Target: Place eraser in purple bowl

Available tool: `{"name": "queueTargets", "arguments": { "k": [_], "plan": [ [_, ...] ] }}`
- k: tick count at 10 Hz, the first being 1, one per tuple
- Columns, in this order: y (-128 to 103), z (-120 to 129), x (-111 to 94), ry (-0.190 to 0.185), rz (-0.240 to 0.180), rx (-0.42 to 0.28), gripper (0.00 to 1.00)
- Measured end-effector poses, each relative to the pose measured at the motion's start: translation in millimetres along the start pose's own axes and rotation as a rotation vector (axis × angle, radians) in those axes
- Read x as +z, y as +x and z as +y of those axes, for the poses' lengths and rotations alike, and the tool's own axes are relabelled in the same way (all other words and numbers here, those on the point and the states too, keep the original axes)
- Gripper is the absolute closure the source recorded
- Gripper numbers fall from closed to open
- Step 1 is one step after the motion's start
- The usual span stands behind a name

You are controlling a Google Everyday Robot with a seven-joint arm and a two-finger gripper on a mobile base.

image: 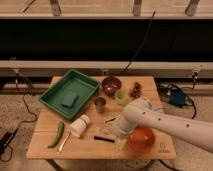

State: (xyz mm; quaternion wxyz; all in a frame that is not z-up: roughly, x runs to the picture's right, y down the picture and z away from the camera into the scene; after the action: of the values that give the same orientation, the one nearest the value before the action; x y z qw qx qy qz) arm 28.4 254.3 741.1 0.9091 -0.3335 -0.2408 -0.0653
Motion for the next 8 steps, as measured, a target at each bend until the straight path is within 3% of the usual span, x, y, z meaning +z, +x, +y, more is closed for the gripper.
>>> {"name": "queueTargets", "arguments": {
  "k": [8],
  "plan": [
    [17.0,-24.1,30.4,-0.003,-0.007,0.062,0.20]
  ]
}}
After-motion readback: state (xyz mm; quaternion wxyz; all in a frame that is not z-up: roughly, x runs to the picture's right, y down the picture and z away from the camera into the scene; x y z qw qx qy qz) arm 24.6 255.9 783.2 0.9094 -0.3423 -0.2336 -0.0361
